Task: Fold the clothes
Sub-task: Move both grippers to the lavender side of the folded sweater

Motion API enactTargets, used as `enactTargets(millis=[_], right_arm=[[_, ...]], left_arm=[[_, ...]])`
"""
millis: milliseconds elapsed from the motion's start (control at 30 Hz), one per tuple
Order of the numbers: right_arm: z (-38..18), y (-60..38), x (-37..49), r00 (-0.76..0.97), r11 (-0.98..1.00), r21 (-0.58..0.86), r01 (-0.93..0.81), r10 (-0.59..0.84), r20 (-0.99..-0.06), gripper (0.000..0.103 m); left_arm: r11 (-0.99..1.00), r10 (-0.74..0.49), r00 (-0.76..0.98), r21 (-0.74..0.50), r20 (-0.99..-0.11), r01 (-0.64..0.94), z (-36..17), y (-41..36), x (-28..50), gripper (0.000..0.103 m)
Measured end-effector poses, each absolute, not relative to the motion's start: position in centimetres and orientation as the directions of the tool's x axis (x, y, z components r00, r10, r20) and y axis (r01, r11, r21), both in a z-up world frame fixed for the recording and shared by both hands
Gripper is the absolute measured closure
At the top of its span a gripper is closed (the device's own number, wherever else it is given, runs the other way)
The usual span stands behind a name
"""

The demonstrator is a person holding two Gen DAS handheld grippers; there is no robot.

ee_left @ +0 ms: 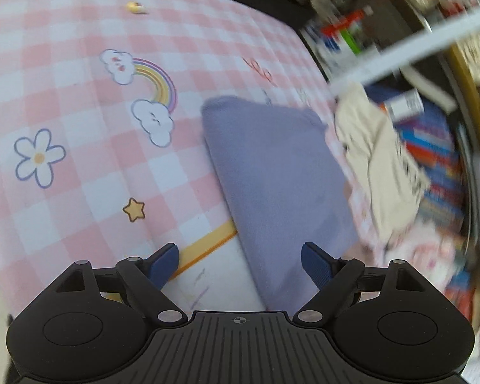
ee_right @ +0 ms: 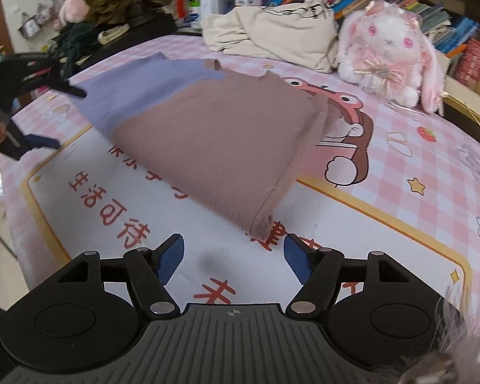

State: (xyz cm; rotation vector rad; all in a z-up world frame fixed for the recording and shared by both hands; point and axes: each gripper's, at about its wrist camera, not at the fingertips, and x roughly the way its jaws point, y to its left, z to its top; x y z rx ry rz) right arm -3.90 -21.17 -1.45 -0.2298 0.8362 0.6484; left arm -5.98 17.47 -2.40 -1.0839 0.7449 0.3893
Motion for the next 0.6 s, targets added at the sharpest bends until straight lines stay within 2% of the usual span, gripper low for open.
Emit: enactTargets(millis=[233,600], right_arm=[[-1.8,-23.2,-3.2,0.488,0.793,0.089,-0.603,0.455,-0.744,0.036],[-2.1,-24.7,-3.5,0.482,0.801,0.139,-0.583,0.479,-0.734,0.036]], left_arm=[[0.385,-0.019,0.733,-0.682,-0.679,-0.622,-2.7,18.1,-5.0,0.018],[0.447,0.003,0.739,-0.661,-0.673,-0.603,-2.5,18.9,-3.1,0.017]])
